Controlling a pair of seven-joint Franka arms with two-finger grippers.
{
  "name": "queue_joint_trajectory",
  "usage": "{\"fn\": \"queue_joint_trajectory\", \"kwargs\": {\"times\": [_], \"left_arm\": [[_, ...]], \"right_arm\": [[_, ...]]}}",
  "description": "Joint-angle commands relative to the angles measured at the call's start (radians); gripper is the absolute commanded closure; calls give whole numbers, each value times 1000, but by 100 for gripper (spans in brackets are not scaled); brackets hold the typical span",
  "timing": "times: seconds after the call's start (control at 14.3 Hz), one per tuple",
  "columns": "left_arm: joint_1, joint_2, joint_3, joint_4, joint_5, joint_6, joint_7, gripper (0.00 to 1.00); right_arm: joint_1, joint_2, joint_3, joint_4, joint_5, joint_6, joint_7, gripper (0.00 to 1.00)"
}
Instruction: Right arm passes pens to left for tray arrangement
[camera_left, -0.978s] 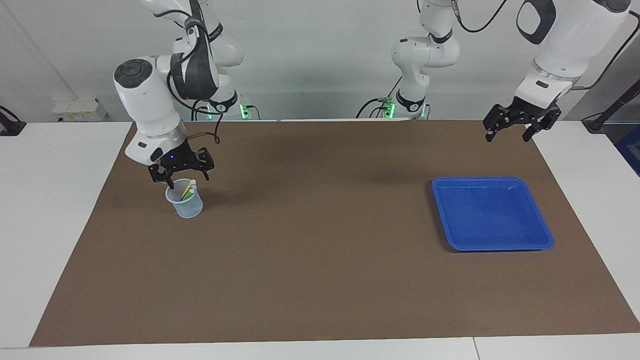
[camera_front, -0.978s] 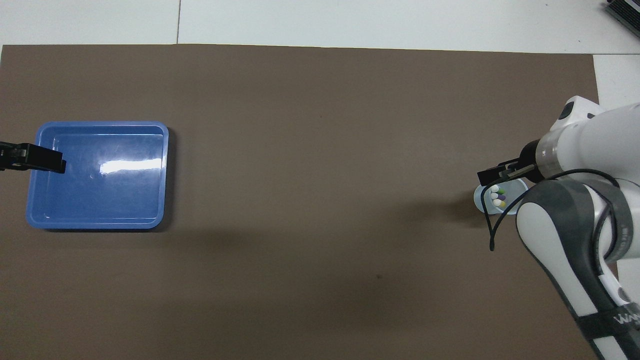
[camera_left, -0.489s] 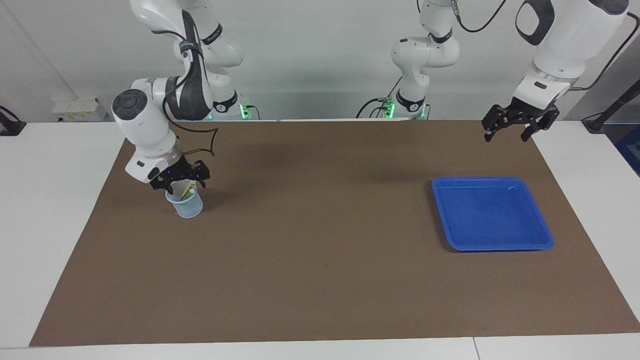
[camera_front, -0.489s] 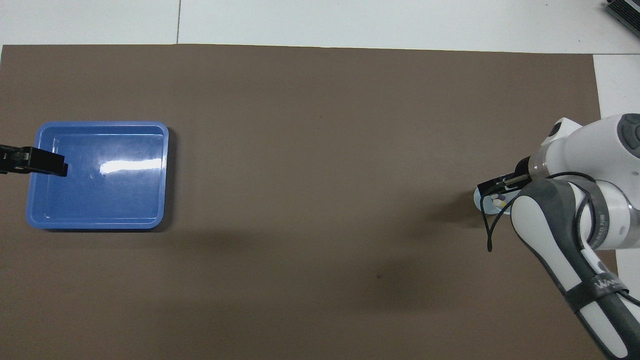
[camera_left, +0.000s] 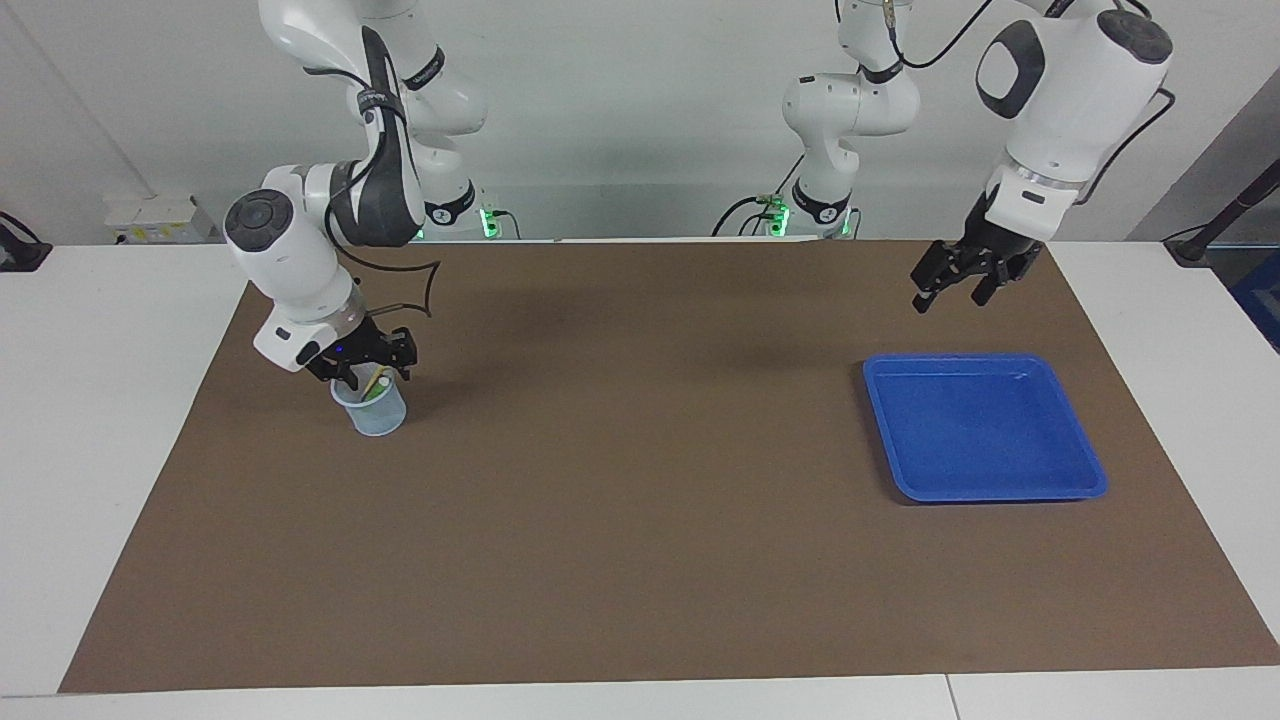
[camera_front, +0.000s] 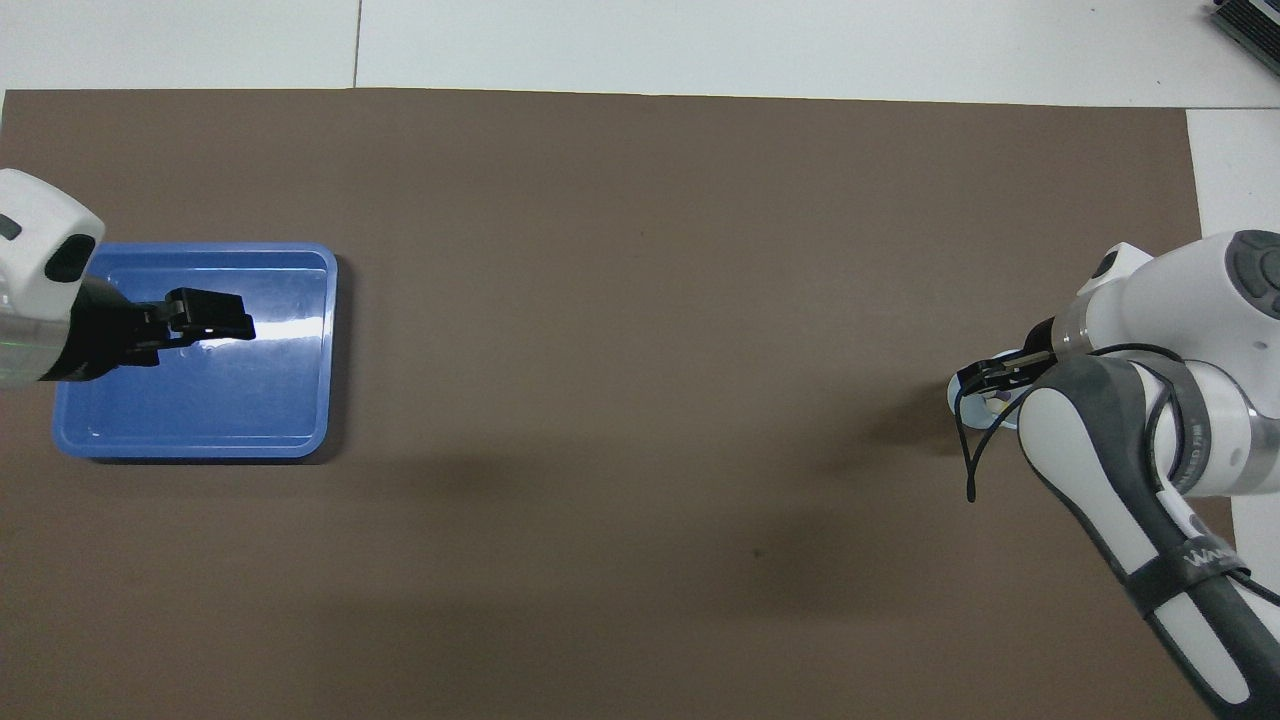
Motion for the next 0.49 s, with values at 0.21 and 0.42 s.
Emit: {"fn": "queue_joint_trajectory", "kwargs": {"times": [0.21, 0.42], "left_arm": [[-120, -72, 11, -145, -106, 155, -214, 0], [-168, -86, 11, -184, -170, 209, -287, 0]], "right_arm": [[-10, 8, 7, -10, 13, 17, 11, 65], [-12, 10, 7, 1, 11, 0, 5, 100]]}}
